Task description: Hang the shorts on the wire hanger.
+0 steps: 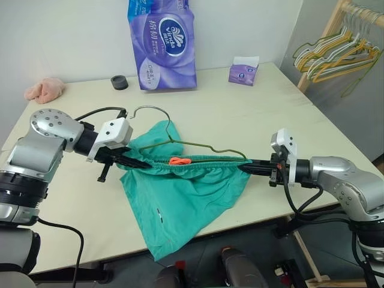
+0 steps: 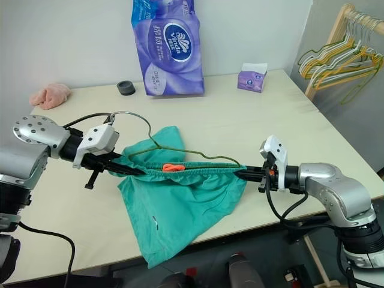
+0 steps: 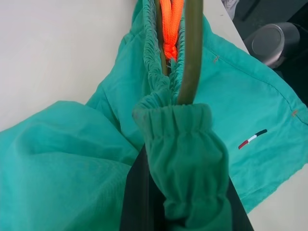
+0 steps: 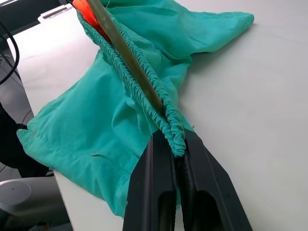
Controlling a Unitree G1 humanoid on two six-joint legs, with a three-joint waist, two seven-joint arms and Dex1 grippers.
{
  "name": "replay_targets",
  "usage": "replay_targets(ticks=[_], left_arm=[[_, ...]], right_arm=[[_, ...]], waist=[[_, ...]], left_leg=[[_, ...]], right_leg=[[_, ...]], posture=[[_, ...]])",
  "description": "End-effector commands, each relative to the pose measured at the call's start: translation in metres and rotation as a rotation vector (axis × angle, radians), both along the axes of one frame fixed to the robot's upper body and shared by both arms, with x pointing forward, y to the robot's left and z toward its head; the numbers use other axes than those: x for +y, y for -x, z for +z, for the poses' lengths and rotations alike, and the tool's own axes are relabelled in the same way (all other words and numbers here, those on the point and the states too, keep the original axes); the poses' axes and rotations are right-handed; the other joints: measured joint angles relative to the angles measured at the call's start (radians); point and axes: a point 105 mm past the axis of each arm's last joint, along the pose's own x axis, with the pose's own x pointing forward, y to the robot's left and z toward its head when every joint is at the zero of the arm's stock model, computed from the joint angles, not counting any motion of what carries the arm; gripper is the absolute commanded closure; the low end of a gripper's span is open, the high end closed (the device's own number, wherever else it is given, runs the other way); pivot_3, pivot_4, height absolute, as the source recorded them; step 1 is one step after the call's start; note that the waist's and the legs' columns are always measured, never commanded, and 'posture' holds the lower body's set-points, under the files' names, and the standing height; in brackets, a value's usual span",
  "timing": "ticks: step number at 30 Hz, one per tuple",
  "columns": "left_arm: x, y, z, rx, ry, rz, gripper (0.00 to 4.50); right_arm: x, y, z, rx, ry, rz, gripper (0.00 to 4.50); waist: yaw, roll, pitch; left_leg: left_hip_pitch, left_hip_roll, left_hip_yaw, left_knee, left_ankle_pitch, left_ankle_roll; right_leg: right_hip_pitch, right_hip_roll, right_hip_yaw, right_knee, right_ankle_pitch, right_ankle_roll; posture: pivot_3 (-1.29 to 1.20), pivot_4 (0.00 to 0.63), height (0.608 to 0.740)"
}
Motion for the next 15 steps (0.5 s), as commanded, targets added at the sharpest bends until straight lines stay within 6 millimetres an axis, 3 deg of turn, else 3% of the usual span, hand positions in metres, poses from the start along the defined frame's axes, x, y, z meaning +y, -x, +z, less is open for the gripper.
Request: replay_targets(ticks=[1, 15], left_arm=[[0.036, 0.0, -0.001, 0.02, -0.094, 0.134, 4.5], [0.067, -0.004, -0.017, -0.013, -0.286, 0.201, 4.5]], right_arm=[[-0.038, -0.013, 0.007, -0.032, 0.059, -0.169, 4.48], [-0.042, 0.003, 0.011, -0.033, 0.132, -0.104, 4.48]], waist=[[0.0, 0.0, 0.0], [0.008, 0.0, 0.0]], left_leg=[[0.0, 0.0, 0.0, 0.0, 0.0, 0.0], [0.0, 0.0, 0.0, 0.0, 0.0, 0.0]], right_leg=[[0.0, 0.0, 0.0, 0.0, 0.0, 0.0], [0.0, 0.0, 0.0, 0.0, 0.0, 0.0]], posture=[[-0.23, 0.102, 0.74], [-0.24, 0.108, 0.74]])
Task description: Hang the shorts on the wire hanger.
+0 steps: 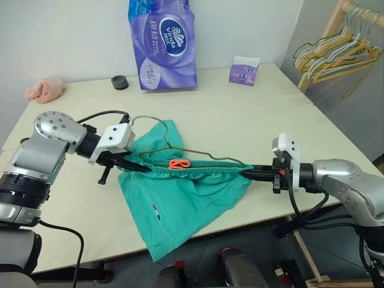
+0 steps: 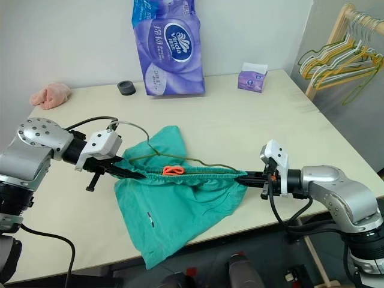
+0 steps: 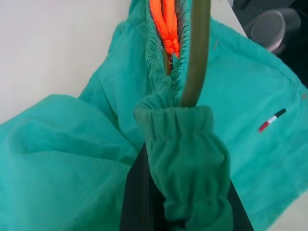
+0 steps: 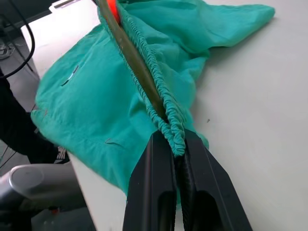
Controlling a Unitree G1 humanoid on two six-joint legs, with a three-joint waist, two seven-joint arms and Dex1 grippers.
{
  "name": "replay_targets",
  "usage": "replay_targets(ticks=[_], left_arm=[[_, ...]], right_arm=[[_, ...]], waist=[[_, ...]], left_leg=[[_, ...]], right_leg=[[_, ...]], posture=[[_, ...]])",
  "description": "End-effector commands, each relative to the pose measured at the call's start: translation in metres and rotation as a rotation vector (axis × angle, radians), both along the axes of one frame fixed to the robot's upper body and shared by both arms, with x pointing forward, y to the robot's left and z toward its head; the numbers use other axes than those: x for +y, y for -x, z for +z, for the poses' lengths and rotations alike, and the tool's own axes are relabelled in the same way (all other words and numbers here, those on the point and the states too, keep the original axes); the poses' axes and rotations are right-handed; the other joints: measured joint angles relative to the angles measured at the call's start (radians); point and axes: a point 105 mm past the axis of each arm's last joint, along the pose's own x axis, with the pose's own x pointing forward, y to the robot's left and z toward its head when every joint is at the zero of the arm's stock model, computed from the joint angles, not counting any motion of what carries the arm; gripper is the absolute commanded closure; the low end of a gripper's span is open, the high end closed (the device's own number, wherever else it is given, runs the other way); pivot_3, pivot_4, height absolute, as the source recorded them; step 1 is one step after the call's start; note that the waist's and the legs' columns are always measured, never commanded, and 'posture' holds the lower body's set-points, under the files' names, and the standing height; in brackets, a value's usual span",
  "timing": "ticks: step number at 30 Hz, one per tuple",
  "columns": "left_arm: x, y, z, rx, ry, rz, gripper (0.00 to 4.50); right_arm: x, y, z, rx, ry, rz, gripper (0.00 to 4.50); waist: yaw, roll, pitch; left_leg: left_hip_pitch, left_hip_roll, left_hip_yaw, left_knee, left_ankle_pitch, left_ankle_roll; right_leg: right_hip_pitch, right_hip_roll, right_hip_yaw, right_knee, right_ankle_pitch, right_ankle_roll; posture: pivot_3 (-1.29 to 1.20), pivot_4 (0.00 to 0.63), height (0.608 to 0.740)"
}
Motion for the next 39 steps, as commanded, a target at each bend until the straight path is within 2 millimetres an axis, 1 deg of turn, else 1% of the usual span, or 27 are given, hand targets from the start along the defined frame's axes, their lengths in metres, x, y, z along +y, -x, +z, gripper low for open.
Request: replay_targets(ticks=[1, 5, 8, 10, 12, 15, 16, 18, 20, 22, 25, 27, 29, 31, 33, 34, 37, 39], left_arm=[[0.066, -0.004, -0.007, 0.006, -0.222, 0.24, 4.5], [0.074, -0.006, -0.01, -0.021, -0.294, 0.242, 4.5], [0.081, -0.008, -0.011, -0.051, -0.349, 0.251, 4.5], [0.081, -0.011, -0.01, -0.072, -0.354, 0.252, 4.5], [0.077, -0.013, -0.009, -0.087, -0.344, 0.246, 4.5], [0.068, -0.016, -0.007, -0.094, -0.305, 0.234, 4.5], [0.065, -0.017, -0.006, -0.094, -0.289, 0.233, 4.5], [0.065, -0.017, -0.005, -0.095, -0.283, 0.239, 4.5], [0.075, -0.016, -0.006, -0.095, -0.312, 0.263, 4.5], [0.09, -0.012, -0.009, -0.09, -0.359, 0.294, 4.5], [0.098, -0.009, -0.012, -0.086, -0.383, 0.313, 4.5], [0.101, -0.009, -0.013, -0.092, -0.403, 0.314, 4.5], [0.103, -0.01, -0.014, -0.103, -0.42, 0.315, 4.5], [0.103, -0.013, -0.014, -0.121, -0.434, 0.317, 4.5], [0.1, -0.016, -0.013, -0.136, -0.426, 0.315, 4.5], [0.094, -0.019, -0.012, -0.138, -0.396, 0.315, 4.5], [0.071, -0.02, -0.01, -0.111, -0.277, 0.292, 4.5], [0.058, -0.017, -0.01, -0.077, -0.212, 0.267, 4.5]], right_arm=[[-0.041, -0.013, 0.01, -0.042, 0.094, -0.158, 4.48], [-0.039, -0.01, 0.014, -0.059, 0.122, -0.135, 4.48], [-0.04, -0.008, 0.014, -0.095, 0.184, -0.106, 4.48], [-0.037, -0.008, 0.013, -0.138, 0.23, -0.082, 4.48], [-0.03, -0.009, 0.011, -0.179, 0.257, -0.064, 4.48], [-0.014, -0.008, 0.005, -0.161, 0.23, -0.049, 4.48], [-0.008, -0.005, 0.0, -0.137, 0.216, -0.036, 4.48], [-0.003, 0.003, -0.002, -0.086, 0.157, -0.018, 4.48], [-0.007, 0.006, 0.004, -0.064, 0.111, -0.034, 4.48], [-0.019, 0.005, 0.012, -0.06, 0.092, -0.078, 4.48], [-0.029, 0.006, 0.016, -0.059, 0.094, -0.108, 4.48], [-0.029, 0.007, 0.018, -0.06, 0.099, -0.104, 4.48], [-0.024, 0.012, 0.02, -0.083, 0.122, -0.062, 4.48], [-0.015, 0.013, 0.022, -0.145, 0.17, -0.018, 4.48], [-0.006, 0.011, 0.023, -0.194, 0.185, -0.003, 4.48], [-0.001, 0.01, 0.021, -0.204, 0.188, 0.005, 4.48], [0.01, -0.004, 0.011, -0.206, 0.166, -0.045, 4.48], [0.015, -0.008, 0.002, -0.175, 0.154, -0.061, 4.48]], waist=[[0.001, 0.0, 0.0], [0.004, 0.0, 0.0], [0.005, 0.0, 0.0], [0.005, 0.0, 0.0], [0.005, 0.0, 0.0], [0.003, 0.0, 0.0], [0.003, 0.0, 0.0], [0.004, 0.0, 0.0], [0.006, 0.0, 0.0], [0.008, 0.0, 0.0], [0.008, 0.0, 0.0], [0.008, 0.0, 0.0], [0.008, 0.0, 0.0], [0.008, 0.0, 0.0], [0.007, 0.0, 0.0], [0.007, 0.0, 0.0], [0.004, 0.0, 0.0], [0.004, 0.0, 0.0]], left_leg=[[0.0, 0.0, 0.0, 0.0, 0.0, 0.0], [0.0, 0.0, 0.0, 0.0, 0.0, 0.0], [0.0, 0.0, 0.001, 0.0, 0.0, 0.0], [0.0, 0.0, 0.001, 0.0, 0.0, 0.0], [0.0, 0.0, 0.001, 0.0, 0.0, 0.0], [0.0, 0.0, 0.001, 0.0, 0.0, 0.0], [0.0, 0.0, 0.001, 0.0, 0.0, 0.0], [0.0, 0.0, 0.0, 0.0, 0.0, 0.0], [0.0, 0.0, 0.0, 0.0, 0.0, 0.0], [0.0, 0.0, 0.0, 0.0, 0.0, 0.0], [0.0, 0.0, 0.0, 0.0, 0.0, 0.0], [0.0, 0.0, 0.0, 0.0, 0.0, 0.0], [0.0, 0.0, 0.0, 0.0, 0.0, 0.0], [0.0, 0.0, 0.0, 0.0, 0.0, 0.0], [0.0, 0.0, 0.0, 0.0, 0.0, 0.0], [0.0, 0.0, 0.0, 0.0, 0.0, 0.0], [0.0, 0.001, 0.0, 0.0, 0.0, 0.0], [0.0, 0.001, 0.0, 0.0, 0.0, 0.0]], right_leg=[[0.0, 0.0, 0.0, 0.0, 0.0, 0.0], [0.0, 0.0, 0.0, 0.0, 0.0, 0.0], [0.0, 0.0, 0.0, 0.0, 0.0, 0.0], [0.0, 0.0, 0.0, 0.0, 0.0, 0.0], [0.0, 0.0, 0.0, 0.0, 0.0, 0.0], [0.0, 0.0, 0.0, 0.0, 0.0, 0.0], [0.0, 0.0, 0.0, 0.0, 0.0, 0.0], [0.0, 0.0, 0.0, 0.0, 0.0, 0.0], [0.0, 0.0, 0.0, 0.0, 0.0, 0.0], [0.0, 0.0, 0.0, 0.0, 0.0, 0.0], [0.0, 0.0, 0.0, 0.0, 0.0, 0.0], [0.0, 0.0, 0.0, 0.0, 0.0, 0.0], [0.0, 0.0, 0.0, 0.0, 0.0, 0.0], [0.0, 0.0, 0.0, 0.0, 0.0, 0.0], [0.0, 0.0, -0.001, 0.0, 0.0, 0.0], [0.0, 0.001, -0.001, 0.0, 0.0, 0.0], [0.0, 0.001, -0.001, 0.0, 0.0, 0.0], [0.0, 0.001, -0.001, 0.0, 0.0, 0.0]], posture=[[-0.24, 0.108, 0.74], [-0.24, 0.109, 0.74], [-0.24, 0.109, 0.74], [-0.24, 0.109, 0.74], [-0.24, 0.109, 0.74], [-0.24, 0.107, 0.74], [-0.24, 0.107, 0.74], [-0.23, 0.107, 0.74], [-0.23, 0.11, 0.74], [-0.23, 0.111, 0.74], [-0.23, 0.112, 0.74], [-0.23, 0.111, 0.74], [-0.23, 0.11, 0.74], [-0.23, 0.11, 0.74], [-0.23, 0.11, 0.74], [-0.24, 0.111, 0.74], [-0.24, 0.111, 0.74], [-0.24, 0.112, 0.74]])
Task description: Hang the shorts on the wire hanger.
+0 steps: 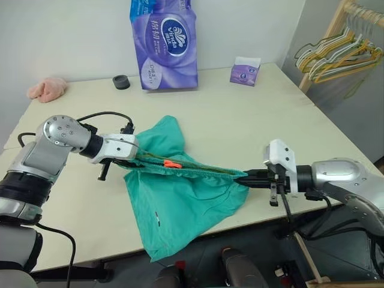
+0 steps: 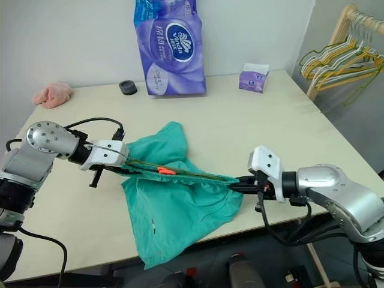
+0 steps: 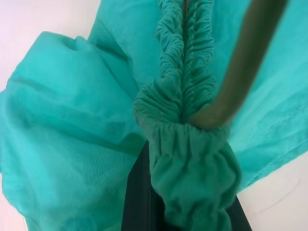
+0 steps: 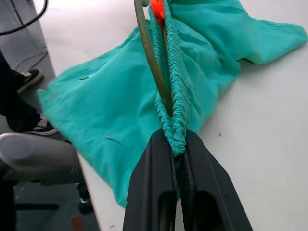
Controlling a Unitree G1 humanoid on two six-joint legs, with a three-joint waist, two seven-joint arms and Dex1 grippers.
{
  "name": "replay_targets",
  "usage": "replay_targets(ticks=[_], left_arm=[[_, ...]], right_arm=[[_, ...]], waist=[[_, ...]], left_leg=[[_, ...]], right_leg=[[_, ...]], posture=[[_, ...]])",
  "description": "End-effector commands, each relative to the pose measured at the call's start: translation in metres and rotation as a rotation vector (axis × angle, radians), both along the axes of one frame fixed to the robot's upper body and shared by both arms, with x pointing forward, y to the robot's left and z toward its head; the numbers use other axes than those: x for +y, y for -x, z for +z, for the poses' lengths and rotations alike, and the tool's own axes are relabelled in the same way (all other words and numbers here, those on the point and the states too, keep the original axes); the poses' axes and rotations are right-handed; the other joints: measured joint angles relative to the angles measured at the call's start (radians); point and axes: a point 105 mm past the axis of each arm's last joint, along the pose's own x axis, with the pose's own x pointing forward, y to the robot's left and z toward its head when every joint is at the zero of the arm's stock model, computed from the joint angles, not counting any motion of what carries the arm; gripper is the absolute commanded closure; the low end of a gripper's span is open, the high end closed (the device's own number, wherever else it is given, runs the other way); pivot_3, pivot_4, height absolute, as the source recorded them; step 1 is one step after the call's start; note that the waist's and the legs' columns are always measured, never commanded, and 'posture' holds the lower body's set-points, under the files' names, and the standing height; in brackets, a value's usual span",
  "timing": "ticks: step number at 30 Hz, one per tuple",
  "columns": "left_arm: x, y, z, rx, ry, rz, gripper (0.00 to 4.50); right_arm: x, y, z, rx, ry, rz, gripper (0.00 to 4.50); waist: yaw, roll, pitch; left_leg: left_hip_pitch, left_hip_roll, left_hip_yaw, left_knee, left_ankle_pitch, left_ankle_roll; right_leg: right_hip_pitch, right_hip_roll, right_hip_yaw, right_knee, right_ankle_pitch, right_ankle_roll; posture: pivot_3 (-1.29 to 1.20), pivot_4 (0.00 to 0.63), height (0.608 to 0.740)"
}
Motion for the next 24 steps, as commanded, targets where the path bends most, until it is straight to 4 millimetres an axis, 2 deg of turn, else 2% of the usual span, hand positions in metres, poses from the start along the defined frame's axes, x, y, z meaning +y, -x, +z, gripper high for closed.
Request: replay_targets(ticks=[1, 2, 5, 12, 14, 21, 24], left_arm=[[0.028, 0.005, 0.01, 0.045, 0.017, 0.156, 4.5], [0.025, 0.007, 0.011, 0.056, 0.037, 0.154, 4.5], [0.021, 0.01, 0.011, 0.08, 0.066, 0.148, 4.5], [0.018, 0.014, 0.009, 0.102, 0.079, 0.142, 4.5], [0.017, 0.014, 0.009, 0.103, 0.084, 0.142, 4.5], [0.014, 0.013, 0.01, 0.094, 0.106, 0.14, 4.5], [0.011, 0.013, 0.012, 0.088, 0.116, 0.133, 4.5]], right_arm=[[-0.012, -0.017, -0.008, -0.006, 0.029, -0.114, 4.48], [-0.011, -0.018, -0.012, 0.002, 0.025, -0.121, 4.48], [-0.009, -0.024, -0.022, 0.002, 0.017, -0.176, 3.74], [-0.002, -0.023, -0.04, 0.029, 0.003, -0.258, 1.42], [-0.001, -0.021, -0.04, 0.024, -0.012, -0.276, 1.42], [0.007, -0.015, -0.02, 0.091, -0.17, -0.324, 1.42], [-0.003, -0.017, -0.003, 0.087, -0.22, -0.361, 1.42]], waist=[[0.0, 0.0, 0.0], [0.001, 0.0, 0.0], [0.001, 0.0, 0.0], [0.003, 0.0, 0.0], [0.003, 0.0, 0.0], [0.003, 0.0, 0.0], [0.004, 0.0, 0.0]], left_leg=[[0.0, 0.0, 0.0, 0.0, 0.0, 0.0], [0.0, 0.0, 0.0, 0.0, 0.0, 0.0], [0.0, 0.0, 0.0, 0.0, 0.0, 0.0], [0.0, 0.0, 0.0, 0.0, 0.0, 0.0], [0.0, 0.0, -0.001, 0.0, 0.0, 0.0], [0.0, 0.0, -0.002, 0.0, 0.0, 0.0], [0.0, 0.0, -0.001, 0.0, 0.0, 0.0]], right_leg=[[0.0, 0.0, 0.0, 0.0, 0.0, 0.0], [0.0, 0.0, 0.0, 0.0, 0.0, 0.0], [0.0, 0.0, 0.0, 0.0, 0.0, 0.0], [0.0, 0.0, 0.0, 0.0, 0.0, 0.0], [0.0, 0.0, 0.0, 0.0, 0.0, 0.0], [0.0, 0.0, 0.0, 0.0, 0.0, 0.0], [0.0, 0.0, 0.0, 0.0, 0.0, 0.0]], posture=[[-0.24, 0.111, 0.74], [-0.24, 0.112, 0.74], [-0.24, 0.112, 0.74], [-0.24, 0.112, 0.74], [-0.23, 0.112, 0.74], [-0.23, 0.109, 0.74], [-0.23, 0.109, 0.74]])
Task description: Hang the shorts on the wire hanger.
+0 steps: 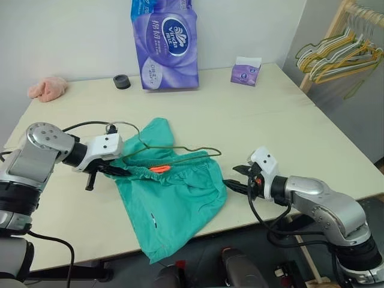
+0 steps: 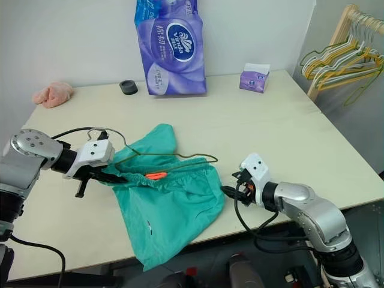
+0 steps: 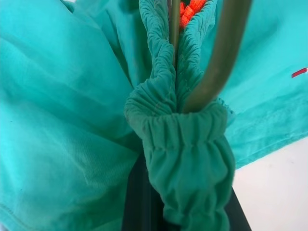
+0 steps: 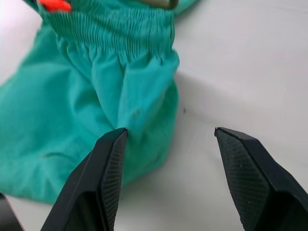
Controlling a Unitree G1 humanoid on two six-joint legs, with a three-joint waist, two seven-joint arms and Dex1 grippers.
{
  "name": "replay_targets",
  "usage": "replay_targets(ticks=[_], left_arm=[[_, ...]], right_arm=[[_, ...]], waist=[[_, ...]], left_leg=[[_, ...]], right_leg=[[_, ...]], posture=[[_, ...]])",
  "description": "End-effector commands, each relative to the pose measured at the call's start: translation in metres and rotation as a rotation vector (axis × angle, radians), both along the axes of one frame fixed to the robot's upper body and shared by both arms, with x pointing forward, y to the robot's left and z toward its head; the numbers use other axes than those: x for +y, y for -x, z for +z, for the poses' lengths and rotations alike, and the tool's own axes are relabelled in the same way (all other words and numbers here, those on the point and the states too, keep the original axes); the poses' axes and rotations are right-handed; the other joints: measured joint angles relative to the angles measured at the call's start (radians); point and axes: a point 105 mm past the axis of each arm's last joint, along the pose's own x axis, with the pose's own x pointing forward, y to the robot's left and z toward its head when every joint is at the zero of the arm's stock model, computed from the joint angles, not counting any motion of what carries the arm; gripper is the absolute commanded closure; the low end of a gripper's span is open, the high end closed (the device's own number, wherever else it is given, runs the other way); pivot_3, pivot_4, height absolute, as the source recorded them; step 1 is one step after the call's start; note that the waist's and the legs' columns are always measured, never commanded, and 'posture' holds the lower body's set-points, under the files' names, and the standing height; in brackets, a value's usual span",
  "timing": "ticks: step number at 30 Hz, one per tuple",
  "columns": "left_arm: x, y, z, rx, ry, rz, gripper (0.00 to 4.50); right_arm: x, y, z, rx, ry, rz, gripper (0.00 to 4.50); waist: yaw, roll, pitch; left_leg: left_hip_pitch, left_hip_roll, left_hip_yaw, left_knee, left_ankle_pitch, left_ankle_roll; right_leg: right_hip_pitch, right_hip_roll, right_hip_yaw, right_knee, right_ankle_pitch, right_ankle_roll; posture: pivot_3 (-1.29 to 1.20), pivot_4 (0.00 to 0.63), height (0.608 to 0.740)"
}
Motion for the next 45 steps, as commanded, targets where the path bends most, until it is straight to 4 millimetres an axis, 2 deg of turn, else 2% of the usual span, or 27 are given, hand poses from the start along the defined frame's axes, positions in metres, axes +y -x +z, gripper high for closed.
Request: replay_targets(ticks=[1, 4, 7, 12, 19, 25, 29, 30, 32, 35, 40, 45], left_arm=[[-0.005, -0.002, 0.015, -0.053, 0.029, -0.015, 4.5], [-0.008, -0.003, 0.014, -0.054, 0.036, -0.018, 4.5], [-0.011, -0.004, 0.013, -0.053, 0.041, -0.027, 4.5], [-0.013, -0.005, 0.013, -0.057, 0.043, -0.032, 4.5], [-0.015, -0.005, 0.012, -0.058, 0.045, -0.04, 4.5], [-0.015, -0.006, 0.012, -0.062, 0.047, -0.038, 4.5], [-0.016, -0.007, 0.012, -0.067, 0.05, -0.037, 4.5], [-0.016, -0.007, 0.012, -0.068, 0.051, -0.037, 4.5], [-0.016, -0.007, 0.013, -0.071, 0.052, -0.036, 4.5], [-0.016, -0.008, 0.014, -0.078, 0.056, -0.031, 4.5], [-0.012, -0.008, 0.015, -0.085, 0.07, -0.007, 4.5], [-0.002, -0.004, 0.018, -0.06, 0.088, 0.033, 4.5]], right_arm=[[-0.01, 0.001, 0.027, -0.061, -0.026, -0.02, 1.42], [0.0, 0.005, 0.017, -0.048, 0.032, -0.01, 1.42], [0.01, -0.002, 0.007, -0.053, 0.058, -0.047, 1.42], [0.023, -0.011, 0.005, -0.075, 0.054, -0.094, 1.42], [0.019, -0.019, -0.009, -0.054, 0.101, -0.171, 1.42], [0.03, -0.012, -0.015, 0.041, 0.01, -0.137, 1.42], [0.032, -0.017, -0.018, 0.05, 0.001, -0.153, 2.29], [0.032, -0.018, -0.018, 0.044, 0.001, -0.161, 2.74], [0.032, -0.021, -0.019, 0.032, 0.011, -0.169, 3.27], [0.028, -0.025, -0.02, 0.005, 0.033, -0.192, 4.38], [0.006, -0.039, -0.016, -0.064, 0.056, -0.27, 4.45], [-0.021, -0.043, -0.008, -0.077, 0.048, -0.302, 4.45]], waist=[[0.002, 0.0, 0.0], [0.0, 0.0, 0.0], [-0.003, 0.0, 0.0], [-0.005, 0.0, 0.0], [-0.002, 0.0, 0.0], [-0.005, 0.0, 0.0], [-0.006, 0.0, 0.0], [-0.006, 0.0, 0.0], [-0.006, 0.0, 0.0], [-0.006, 0.0, 0.0], [-0.006, 0.0, 0.0], [-0.005, 0.0, 0.0]], left_leg=[[0.0, 0.0, 0.0, 0.0, 0.0, 0.0], [0.0, 0.0, 0.0, 0.0, 0.0, 0.0], [0.0, 0.0, -0.001, 0.0, 0.0, 0.0], [0.0, 0.0, 0.0, 0.0, 0.0, 0.0], [0.0, 0.0, 0.0, 0.0, 0.0, 0.0], [0.0, 0.0, -0.001, 0.0, 0.0, 0.0], [0.0, 0.0, -0.001, 0.0, 0.0, 0.0], [0.0, 0.0, -0.001, 0.0, 0.0, 0.0], [0.0, 0.0, -0.001, 0.0, 0.0, 0.0], [0.0, 0.0, -0.001, 0.0, 0.0, 0.0], [0.0, 0.0, -0.001, 0.0, 0.0, 0.0], [0.0, 0.0, -0.001, 0.0, 0.0, 0.0]], right_leg=[[0.0, 0.0, 0.0, 0.0, 0.0, 0.0], [0.0, 0.0, 0.0, 0.0, 0.0, 0.0], [0.0, 0.0, 0.0, 0.0, 0.0, 0.0], [0.0, 0.0, 0.0, 0.0, 0.0, 0.0], [0.0, 0.0, 0.0, 0.0, 0.0, 0.0], [0.0, 0.0, 0.001, 0.0, 0.0, 0.0], [0.0, 0.0, 0.0, 0.0, 0.0, 0.0], [0.0, 0.0, 0.0, 0.0, 0.0, 0.0], [0.0, 0.0, 0.0, 0.0, 0.0, 0.0], [0.0, 0.0, 0.0, 0.0, 0.0, 0.0], [0.0, 0.0, 0.0, 0.0, 0.0, 0.0], [0.0, 0.0, 0.0, 0.0, 0.0, 0.0]], posture=[[-0.23, 0.11, 0.74], [-0.24, 0.11, 0.74], [-0.24, 0.11, 0.74], [-0.24, 0.111, 0.74], [-0.24, 0.111, 0.74], [-0.25, 0.111, 0.74], [-0.24, 0.11, 0.74], [-0.24, 0.11, 0.74], [-0.24, 0.108, 0.74], [-0.24, 0.106, 0.74], [-0.24, 0.104, 0.74], [-0.24, 0.105, 0.74]])
